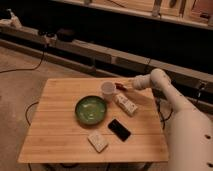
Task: Place the pepper on the white sponge
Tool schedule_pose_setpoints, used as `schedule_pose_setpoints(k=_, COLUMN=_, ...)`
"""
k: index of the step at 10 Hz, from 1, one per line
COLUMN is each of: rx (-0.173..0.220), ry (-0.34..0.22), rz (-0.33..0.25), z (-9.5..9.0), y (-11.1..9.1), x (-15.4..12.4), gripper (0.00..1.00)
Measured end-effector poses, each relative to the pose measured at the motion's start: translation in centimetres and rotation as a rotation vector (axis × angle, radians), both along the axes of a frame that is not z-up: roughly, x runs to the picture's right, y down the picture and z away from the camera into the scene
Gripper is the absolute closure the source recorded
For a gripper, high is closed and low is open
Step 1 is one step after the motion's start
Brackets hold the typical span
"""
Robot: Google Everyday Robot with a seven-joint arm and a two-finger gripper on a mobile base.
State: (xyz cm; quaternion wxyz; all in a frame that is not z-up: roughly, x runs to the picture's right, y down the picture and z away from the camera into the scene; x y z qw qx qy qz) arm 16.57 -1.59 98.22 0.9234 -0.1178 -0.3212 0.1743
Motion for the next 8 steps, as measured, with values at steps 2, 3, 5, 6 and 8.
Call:
schedule_pose_setpoints(k=2, rx=-0.004, ry=-0.005, rz=-0.003, z=0.2, y=-0.2, x=0.1, gripper=0.2)
schedule_pose_setpoints(k=3, rx=-0.007, ry=-0.007, rz=-0.009, z=0.5, y=-0.2, x=0.1, gripper=0.2)
schedule_pose_setpoints(k=5, rx=-0.02, ry=-0.005, rz=-0.021, z=1.1, y=0.3, x=0.3, gripper=0.2)
schedule_pose_setpoints(k=6, rx=-0.029, ry=-0.002, rz=-0.026, z=1.5, y=0.6, x=0.5, gripper=0.2)
schedule_pose_setpoints(k=8, rx=-0.046, ry=0.002, rz=-0.033, z=2.1, y=1.1, x=0.6, gripper=0.2)
